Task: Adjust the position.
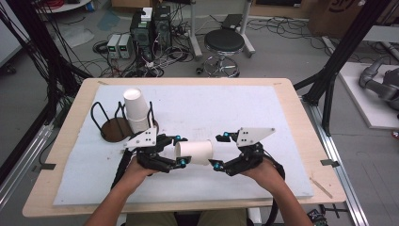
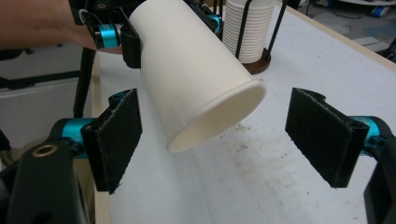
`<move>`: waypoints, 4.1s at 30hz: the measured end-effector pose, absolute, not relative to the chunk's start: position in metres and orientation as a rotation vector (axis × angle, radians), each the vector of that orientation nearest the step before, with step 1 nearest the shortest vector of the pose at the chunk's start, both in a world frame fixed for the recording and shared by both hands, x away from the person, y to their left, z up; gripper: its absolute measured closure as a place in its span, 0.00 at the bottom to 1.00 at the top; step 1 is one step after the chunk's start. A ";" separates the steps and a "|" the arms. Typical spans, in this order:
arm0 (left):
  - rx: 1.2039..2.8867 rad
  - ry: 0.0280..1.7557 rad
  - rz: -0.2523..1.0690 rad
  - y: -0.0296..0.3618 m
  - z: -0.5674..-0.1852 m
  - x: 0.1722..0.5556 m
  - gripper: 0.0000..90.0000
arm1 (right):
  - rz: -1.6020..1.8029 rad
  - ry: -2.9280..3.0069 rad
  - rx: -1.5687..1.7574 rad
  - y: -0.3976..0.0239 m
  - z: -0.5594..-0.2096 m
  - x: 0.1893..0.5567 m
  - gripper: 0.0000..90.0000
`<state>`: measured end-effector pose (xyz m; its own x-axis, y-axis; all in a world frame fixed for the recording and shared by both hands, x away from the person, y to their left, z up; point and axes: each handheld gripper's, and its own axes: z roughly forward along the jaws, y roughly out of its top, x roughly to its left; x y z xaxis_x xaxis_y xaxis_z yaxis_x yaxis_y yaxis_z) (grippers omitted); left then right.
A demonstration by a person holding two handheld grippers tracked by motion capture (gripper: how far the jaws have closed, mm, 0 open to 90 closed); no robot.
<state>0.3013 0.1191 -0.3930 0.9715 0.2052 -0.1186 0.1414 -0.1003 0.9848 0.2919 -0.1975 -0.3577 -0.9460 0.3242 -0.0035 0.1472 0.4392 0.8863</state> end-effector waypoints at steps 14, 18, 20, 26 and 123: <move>1.636 0.217 0.052 0.121 -0.392 0.298 0.40 | 1.654 2.502 0.459 -0.203 -0.376 0.290 0.21; 1.633 0.209 0.049 0.120 -0.392 0.298 0.40 | 1.677 2.518 0.454 -0.202 -0.381 0.291 0.21; 1.632 0.199 0.045 0.120 -0.392 0.298 0.40 | 1.682 2.523 0.452 -0.201 -0.383 0.292 0.21; 1.627 0.170 0.018 0.116 -0.391 0.296 0.40 | 1.715 2.533 0.439 -0.198 -0.388 0.293 0.21; 2.172 0.158 0.012 0.081 -0.367 0.308 0.25 | 0.847 2.849 -0.003 -0.145 -0.310 0.307 0.39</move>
